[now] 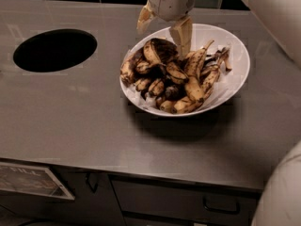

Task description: Pick banana from white bowl

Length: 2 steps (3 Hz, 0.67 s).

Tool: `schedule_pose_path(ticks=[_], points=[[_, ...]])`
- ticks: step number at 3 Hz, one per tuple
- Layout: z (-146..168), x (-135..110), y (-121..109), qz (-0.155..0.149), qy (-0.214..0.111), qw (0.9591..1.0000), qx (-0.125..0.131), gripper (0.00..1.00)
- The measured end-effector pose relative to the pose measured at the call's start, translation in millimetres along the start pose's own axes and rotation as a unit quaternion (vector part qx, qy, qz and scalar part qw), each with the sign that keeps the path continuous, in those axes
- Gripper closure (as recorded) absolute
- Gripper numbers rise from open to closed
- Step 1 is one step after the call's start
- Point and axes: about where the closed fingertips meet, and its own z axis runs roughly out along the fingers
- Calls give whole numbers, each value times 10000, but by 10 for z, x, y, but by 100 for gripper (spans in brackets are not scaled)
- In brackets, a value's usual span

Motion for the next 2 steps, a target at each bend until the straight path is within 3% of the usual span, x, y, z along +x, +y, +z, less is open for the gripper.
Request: schedule_pose_path(ticks=[1,2], points=[[-23,-5,-12,-30,47,10000,-26,2],[-31,-5,-32,-74,66,9999,-59,2]])
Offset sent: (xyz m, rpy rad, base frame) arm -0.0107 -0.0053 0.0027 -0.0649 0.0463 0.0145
